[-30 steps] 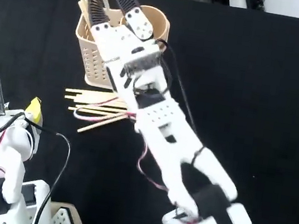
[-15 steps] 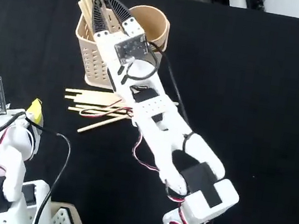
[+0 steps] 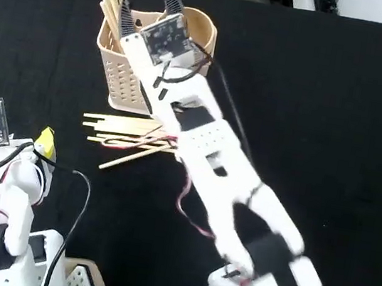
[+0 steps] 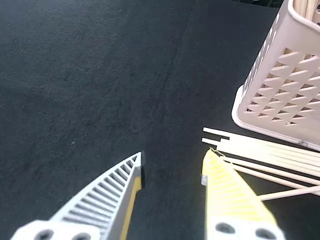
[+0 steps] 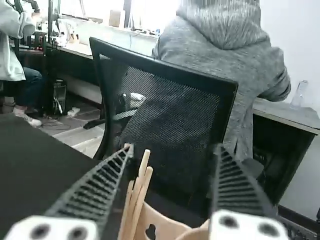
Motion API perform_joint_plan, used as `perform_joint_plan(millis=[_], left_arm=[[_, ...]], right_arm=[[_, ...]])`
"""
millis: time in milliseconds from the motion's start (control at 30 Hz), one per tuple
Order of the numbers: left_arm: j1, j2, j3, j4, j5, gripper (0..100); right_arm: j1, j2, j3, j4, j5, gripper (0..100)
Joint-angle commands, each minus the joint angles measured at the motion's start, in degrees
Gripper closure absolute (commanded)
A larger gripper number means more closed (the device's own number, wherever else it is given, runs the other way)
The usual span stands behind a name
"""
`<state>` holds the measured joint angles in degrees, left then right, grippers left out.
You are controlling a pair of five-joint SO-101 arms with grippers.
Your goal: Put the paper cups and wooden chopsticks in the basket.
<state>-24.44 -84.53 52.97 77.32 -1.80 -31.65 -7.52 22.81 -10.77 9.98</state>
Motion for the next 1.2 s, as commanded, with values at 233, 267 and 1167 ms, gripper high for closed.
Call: perform_joint_plan(millis=[233,267,1167], left_arm=[[6.99,4.22,0.31,-5.36,-5.80,80],[10.24,7.12,-0.66,-4.84,-6.77,80],[45.67,80.53,-20.18,-39.03,-45.89,80]], right_arm=[[2.90,-32.22,-0.92,43.43,-0.09,97.0],[3.69,-34.42,-1.27,47.74,0.00,97.1],[52.48,-46.73,26.42,77.19,10.11,97.1]])
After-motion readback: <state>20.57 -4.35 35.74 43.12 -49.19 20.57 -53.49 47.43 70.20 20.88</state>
